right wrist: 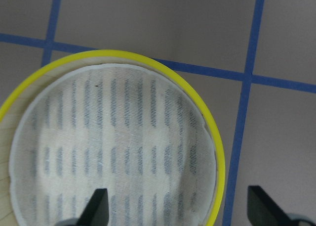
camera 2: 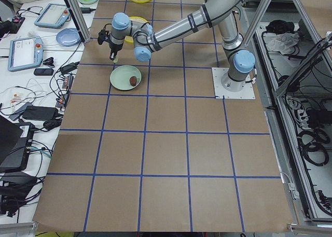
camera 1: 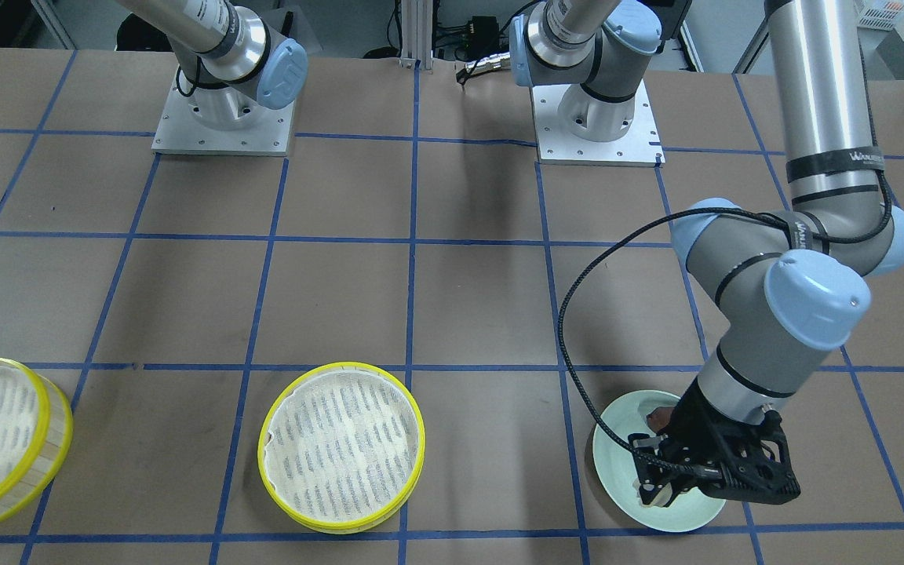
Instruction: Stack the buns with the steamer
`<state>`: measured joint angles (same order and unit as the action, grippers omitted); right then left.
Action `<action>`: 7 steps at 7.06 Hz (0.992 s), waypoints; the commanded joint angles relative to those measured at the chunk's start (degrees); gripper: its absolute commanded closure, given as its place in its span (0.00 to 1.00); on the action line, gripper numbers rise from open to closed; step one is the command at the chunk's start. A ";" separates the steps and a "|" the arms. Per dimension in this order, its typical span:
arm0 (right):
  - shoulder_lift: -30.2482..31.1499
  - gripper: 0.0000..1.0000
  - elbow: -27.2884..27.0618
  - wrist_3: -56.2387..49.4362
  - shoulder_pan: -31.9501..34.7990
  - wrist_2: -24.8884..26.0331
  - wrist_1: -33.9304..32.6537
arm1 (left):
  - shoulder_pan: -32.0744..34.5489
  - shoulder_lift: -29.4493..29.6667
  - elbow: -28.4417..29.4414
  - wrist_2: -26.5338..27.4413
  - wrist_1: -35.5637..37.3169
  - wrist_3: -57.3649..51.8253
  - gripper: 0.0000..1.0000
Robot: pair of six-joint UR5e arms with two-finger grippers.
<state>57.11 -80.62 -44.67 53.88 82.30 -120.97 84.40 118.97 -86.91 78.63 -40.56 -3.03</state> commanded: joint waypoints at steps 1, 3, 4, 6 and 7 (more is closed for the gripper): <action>-2.78 0.07 0.02 -0.68 -1.84 -0.21 -1.11 | 8.89 0.46 0.08 -2.15 8.62 24.28 1.00; -4.37 0.20 -0.06 -1.04 -1.93 0.49 -1.38 | 16.20 2.05 -0.54 -3.30 13.75 36.47 1.00; -4.38 0.36 -0.15 -1.12 -1.93 1.11 -1.03 | 18.75 3.10 -1.23 -3.22 13.67 38.86 0.94; -4.38 0.74 -0.15 -1.21 -1.93 1.55 -0.68 | 22.46 5.65 -4.48 -2.69 13.67 40.29 0.91; -4.29 0.89 -0.15 -1.30 -2.02 1.90 -0.59 | 23.78 6.18 -4.67 -3.04 13.67 43.17 0.86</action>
<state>52.79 -80.77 -45.89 51.92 83.84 -121.72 106.37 124.19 -90.79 75.79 -26.91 37.48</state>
